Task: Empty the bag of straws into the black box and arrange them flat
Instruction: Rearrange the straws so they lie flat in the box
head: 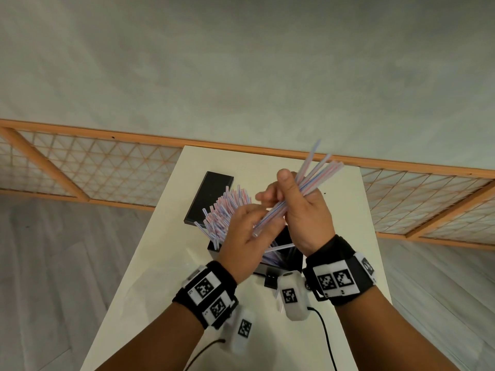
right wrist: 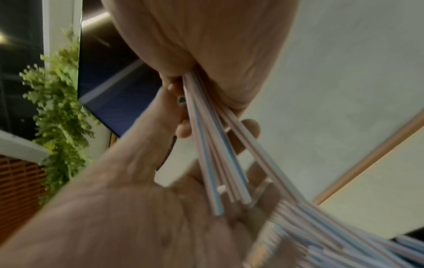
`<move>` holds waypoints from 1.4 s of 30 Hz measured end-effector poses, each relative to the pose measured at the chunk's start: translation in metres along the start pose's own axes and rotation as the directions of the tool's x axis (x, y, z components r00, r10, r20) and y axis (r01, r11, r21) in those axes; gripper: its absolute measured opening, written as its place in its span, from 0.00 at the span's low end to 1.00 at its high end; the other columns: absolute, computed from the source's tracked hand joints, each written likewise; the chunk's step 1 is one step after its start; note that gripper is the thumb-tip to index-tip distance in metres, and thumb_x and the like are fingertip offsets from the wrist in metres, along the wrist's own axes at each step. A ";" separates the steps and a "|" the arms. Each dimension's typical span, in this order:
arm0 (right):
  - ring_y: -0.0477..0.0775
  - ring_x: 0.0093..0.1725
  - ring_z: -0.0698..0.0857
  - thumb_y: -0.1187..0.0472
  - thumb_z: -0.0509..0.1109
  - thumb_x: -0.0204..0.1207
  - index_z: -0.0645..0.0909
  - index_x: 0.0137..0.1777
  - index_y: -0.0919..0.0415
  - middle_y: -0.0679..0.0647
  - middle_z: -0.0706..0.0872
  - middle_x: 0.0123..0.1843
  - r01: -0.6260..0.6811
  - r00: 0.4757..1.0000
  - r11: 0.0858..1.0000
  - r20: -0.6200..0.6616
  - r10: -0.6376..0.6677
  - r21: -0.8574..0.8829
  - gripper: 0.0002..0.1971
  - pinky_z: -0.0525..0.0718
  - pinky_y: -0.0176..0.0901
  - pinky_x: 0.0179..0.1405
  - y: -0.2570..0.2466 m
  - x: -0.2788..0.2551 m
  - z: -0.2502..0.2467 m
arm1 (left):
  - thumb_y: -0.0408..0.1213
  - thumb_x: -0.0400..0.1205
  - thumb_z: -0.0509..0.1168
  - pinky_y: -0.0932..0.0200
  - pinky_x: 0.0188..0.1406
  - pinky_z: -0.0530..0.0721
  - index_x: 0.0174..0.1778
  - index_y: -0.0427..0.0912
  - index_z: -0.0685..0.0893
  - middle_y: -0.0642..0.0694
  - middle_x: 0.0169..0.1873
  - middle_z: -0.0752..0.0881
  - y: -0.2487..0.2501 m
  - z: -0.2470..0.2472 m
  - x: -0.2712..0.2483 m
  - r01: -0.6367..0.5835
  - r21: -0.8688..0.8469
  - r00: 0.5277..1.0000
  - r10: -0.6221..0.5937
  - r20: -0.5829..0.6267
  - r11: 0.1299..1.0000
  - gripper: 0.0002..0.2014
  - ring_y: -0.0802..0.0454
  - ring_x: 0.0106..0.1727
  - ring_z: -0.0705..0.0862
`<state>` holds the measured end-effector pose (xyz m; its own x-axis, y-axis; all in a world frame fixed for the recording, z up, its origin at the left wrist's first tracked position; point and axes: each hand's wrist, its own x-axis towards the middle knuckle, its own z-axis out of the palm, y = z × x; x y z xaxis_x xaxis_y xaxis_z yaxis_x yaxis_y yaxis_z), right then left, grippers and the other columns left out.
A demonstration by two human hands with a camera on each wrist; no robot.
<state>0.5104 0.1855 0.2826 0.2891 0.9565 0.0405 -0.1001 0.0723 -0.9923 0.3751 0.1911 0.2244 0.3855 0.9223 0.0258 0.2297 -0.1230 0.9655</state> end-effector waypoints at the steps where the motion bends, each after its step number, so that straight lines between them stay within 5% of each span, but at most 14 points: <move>1: 0.66 0.43 0.90 0.48 0.67 0.87 0.82 0.35 0.57 0.61 0.86 0.36 -0.012 1.000 0.993 0.002 0.012 0.114 0.20 0.90 0.60 0.50 -0.004 -0.002 0.002 | 0.69 0.84 0.57 0.58 0.72 0.77 0.61 0.62 0.88 0.55 0.63 0.87 0.005 0.000 -0.004 0.152 -0.204 0.988 -0.149 0.030 0.967 0.22 0.64 0.67 0.83; 3: 0.65 0.38 0.88 0.48 0.68 0.86 0.79 0.37 0.59 0.60 0.83 0.34 -0.009 1.000 0.980 0.005 0.009 0.198 0.19 0.87 0.65 0.49 -0.009 -0.005 0.006 | 0.70 0.86 0.54 0.45 0.74 0.78 0.69 0.48 0.87 0.43 0.65 0.90 0.006 0.003 -0.008 0.415 -0.648 0.900 -0.390 0.192 0.639 0.33 0.50 0.68 0.88; 5: 0.63 0.36 0.86 0.48 0.71 0.85 0.79 0.39 0.58 0.58 0.82 0.32 -0.015 1.000 0.982 0.013 0.012 0.191 0.17 0.86 0.72 0.50 -0.008 -0.008 0.011 | 0.62 0.89 0.56 0.38 0.75 0.80 0.69 0.36 0.86 0.32 0.65 0.88 0.008 0.003 -0.010 0.450 -0.833 0.844 -0.458 0.280 0.321 0.32 0.38 0.67 0.88; 10: 0.66 0.41 0.89 0.58 0.78 0.81 0.82 0.45 0.57 0.60 0.88 0.37 0.060 0.994 0.997 0.089 -0.056 -0.041 0.08 0.89 0.65 0.48 0.000 -0.018 0.016 | 0.49 0.89 0.61 0.43 0.66 0.87 0.74 0.35 0.83 0.31 0.66 0.88 0.014 0.004 -0.011 0.385 -0.908 0.836 -0.480 0.267 0.167 0.24 0.39 0.65 0.89; 13: 0.57 0.41 0.88 0.60 0.78 0.81 0.83 0.46 0.59 0.56 0.86 0.38 0.078 0.992 0.990 0.108 -0.065 -0.121 0.06 0.88 0.51 0.45 0.009 -0.024 0.020 | 0.50 0.85 0.64 0.42 0.72 0.84 0.75 0.38 0.82 0.34 0.68 0.87 0.016 0.006 -0.013 0.384 -0.898 0.847 -0.470 0.250 0.214 0.27 0.40 0.71 0.86; 15: 0.64 0.35 0.84 0.57 0.74 0.85 0.82 0.44 0.61 0.62 0.82 0.33 0.031 0.991 0.995 0.132 -0.018 -0.093 0.10 0.87 0.59 0.42 0.016 -0.027 0.022 | 0.48 0.90 0.59 0.40 0.72 0.84 0.68 0.36 0.85 0.37 0.64 0.90 0.012 0.008 -0.017 0.418 -0.854 0.837 -0.497 0.230 0.309 0.21 0.41 0.67 0.89; 17: 0.61 0.29 0.79 0.55 0.69 0.88 0.80 0.46 0.62 0.58 0.77 0.27 0.008 0.991 0.997 0.134 0.004 -0.083 0.12 0.83 0.58 0.35 0.025 -0.027 0.018 | 0.46 0.92 0.57 0.45 0.56 0.91 0.56 0.37 0.85 0.39 0.50 0.92 0.001 0.008 -0.022 0.473 -0.769 0.807 -0.562 0.183 0.430 0.17 0.42 0.51 0.92; 19: 0.56 0.27 0.77 0.54 0.69 0.88 0.81 0.48 0.62 0.53 0.76 0.26 0.015 0.992 0.984 0.125 0.008 -0.179 0.11 0.81 0.51 0.32 0.034 -0.023 0.008 | 0.46 0.90 0.61 0.55 0.34 0.83 0.45 0.39 0.85 0.41 0.35 0.88 -0.012 0.005 -0.030 0.567 -0.664 0.742 -0.652 0.156 0.487 0.16 0.48 0.33 0.85; 23: 0.45 0.29 0.75 0.56 0.72 0.85 0.82 0.42 0.57 0.54 0.79 0.30 0.033 0.967 0.870 0.235 0.096 -0.491 0.10 0.75 0.36 0.32 0.056 -0.022 -0.014 | 0.44 0.84 0.70 0.60 0.26 0.67 0.39 0.46 0.78 0.48 0.27 0.79 -0.048 -0.008 -0.051 0.730 -0.483 0.607 -0.783 0.135 0.483 0.12 0.53 0.24 0.75; 27: 0.43 0.32 0.76 0.53 0.73 0.83 0.81 0.45 0.50 0.46 0.80 0.34 0.182 0.896 0.641 0.394 0.204 -0.746 0.06 0.70 0.34 0.31 0.092 -0.030 -0.025 | 0.52 0.77 0.76 0.59 0.31 0.70 0.38 0.44 0.72 0.45 0.30 0.77 -0.076 -0.022 -0.059 0.669 -0.264 0.679 -0.716 -0.163 0.695 0.20 0.50 0.27 0.76; 30: 0.46 0.34 0.77 0.50 0.73 0.82 0.82 0.54 0.53 0.49 0.82 0.39 0.239 0.863 0.569 0.441 0.247 -0.787 0.09 0.70 0.37 0.33 0.110 -0.035 -0.018 | 0.52 0.77 0.79 0.59 0.35 0.75 0.53 0.41 0.72 0.47 0.40 0.79 -0.077 -0.028 -0.055 0.579 -0.082 0.741 -0.566 -0.363 0.811 0.26 0.52 0.35 0.80; 34: 0.49 0.43 0.85 0.48 0.74 0.81 0.80 0.62 0.51 0.49 0.88 0.48 0.194 0.875 0.563 0.401 0.270 -0.803 0.15 0.82 0.42 0.42 0.123 -0.035 0.002 | 0.50 0.73 0.83 0.64 0.39 0.78 0.68 0.49 0.68 0.50 0.52 0.77 -0.077 -0.030 -0.038 0.505 0.041 0.802 -0.451 -0.393 0.862 0.35 0.58 0.45 0.81; 39: 0.55 0.57 0.88 0.42 0.68 0.81 0.75 0.75 0.44 0.50 0.89 0.60 0.182 0.907 0.386 0.306 0.288 -0.904 0.23 0.89 0.54 0.53 0.138 -0.031 0.018 | 0.51 0.75 0.79 0.54 0.44 0.90 0.58 0.53 0.78 0.52 0.54 0.82 -0.089 -0.030 -0.016 0.459 0.154 0.841 -0.371 -0.395 0.875 0.21 0.53 0.49 0.87; 42: 0.59 0.58 0.88 0.43 0.66 0.84 0.75 0.74 0.48 0.54 0.89 0.60 0.171 0.917 0.325 0.270 0.293 -0.930 0.21 0.89 0.55 0.54 0.141 -0.029 0.020 | 0.48 0.82 0.72 0.56 0.43 0.86 0.56 0.51 0.81 0.51 0.51 0.84 -0.092 -0.030 -0.011 0.455 0.223 0.853 -0.351 -0.387 0.862 0.12 0.51 0.49 0.86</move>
<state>0.4685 0.1732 0.1439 -0.0215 0.9748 -0.2218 0.9025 -0.0765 -0.4238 0.3229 0.2037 0.1432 -0.0978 0.9715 -0.2161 0.5726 0.2325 0.7862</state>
